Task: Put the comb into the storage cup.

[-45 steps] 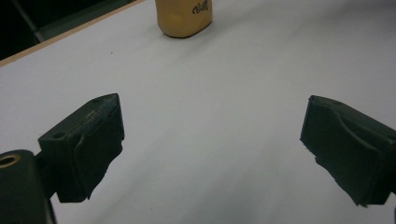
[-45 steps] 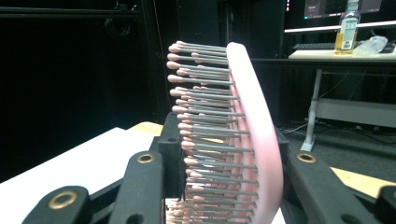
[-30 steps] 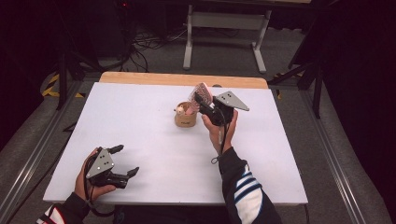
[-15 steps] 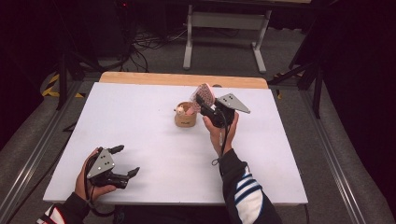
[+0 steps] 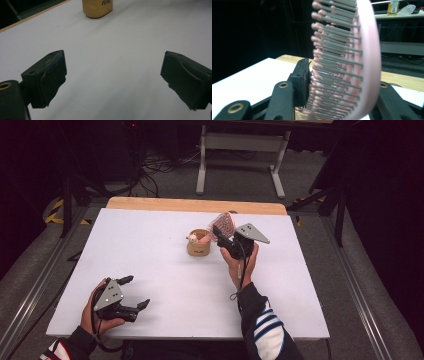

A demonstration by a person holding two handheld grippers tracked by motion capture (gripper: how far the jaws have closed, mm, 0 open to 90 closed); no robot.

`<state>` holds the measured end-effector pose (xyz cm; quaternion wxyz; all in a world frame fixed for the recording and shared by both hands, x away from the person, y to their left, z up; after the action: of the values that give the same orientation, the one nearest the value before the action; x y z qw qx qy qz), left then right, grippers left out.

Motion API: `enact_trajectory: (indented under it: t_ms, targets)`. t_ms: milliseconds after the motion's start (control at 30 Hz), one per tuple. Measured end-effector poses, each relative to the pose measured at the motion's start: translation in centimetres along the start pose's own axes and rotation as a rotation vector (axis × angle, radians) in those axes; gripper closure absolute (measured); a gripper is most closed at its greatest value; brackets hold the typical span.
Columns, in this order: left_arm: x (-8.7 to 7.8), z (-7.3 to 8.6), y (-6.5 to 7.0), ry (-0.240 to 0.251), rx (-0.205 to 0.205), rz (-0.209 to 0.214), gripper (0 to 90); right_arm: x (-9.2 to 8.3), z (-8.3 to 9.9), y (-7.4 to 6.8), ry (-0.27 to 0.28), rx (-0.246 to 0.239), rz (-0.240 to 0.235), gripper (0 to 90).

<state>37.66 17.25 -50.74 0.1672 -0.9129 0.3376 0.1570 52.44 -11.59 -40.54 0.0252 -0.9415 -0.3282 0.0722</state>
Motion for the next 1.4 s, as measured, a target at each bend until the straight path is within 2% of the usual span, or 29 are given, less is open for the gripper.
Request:
enact_trajectory:
  t_ms: [400, 567, 733, 867, 1400]
  targets:
    - [0.2, 0.1, 0.0, -0.007, 0.001, -0.002, 7.5, -0.1, 1.2, 0.5, -0.053, -0.008, 0.004, 49.8]
    - [0.2, 0.2, 0.1, -0.013, 0.005, -0.003, 7.5, -0.2, 1.5, 0.7, -0.057, 0.016, 0.001, 46.8]
    - [0.2, 0.2, 0.1, -0.013, 0.005, -0.002, 7.5, -0.2, 1.8, 0.9, -0.069, 0.022, 0.003, 41.7]
    - [0.2, 0.1, 0.1, -0.011, 0.006, -0.002, 7.5, -0.2, 2.0, 1.0, -0.082, 0.031, -0.005, 33.8]
    - [0.2, 0.1, 0.1, -0.012, 0.006, -0.002, 7.4, -0.2, 2.3, 0.7, -0.118, -0.005, 0.009, 21.1]
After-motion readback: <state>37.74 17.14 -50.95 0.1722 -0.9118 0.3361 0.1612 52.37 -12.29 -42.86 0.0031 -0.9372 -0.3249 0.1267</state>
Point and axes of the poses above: each handheld gripper's, and its own axes: x roughly forward along the jaws, z roughly out of its underside, y roughly to its right, the point moved 8 cm from there along x, roughly forward along the jaws, and after that the axes turned 8 degrees about -z, right-handed, at the moved point
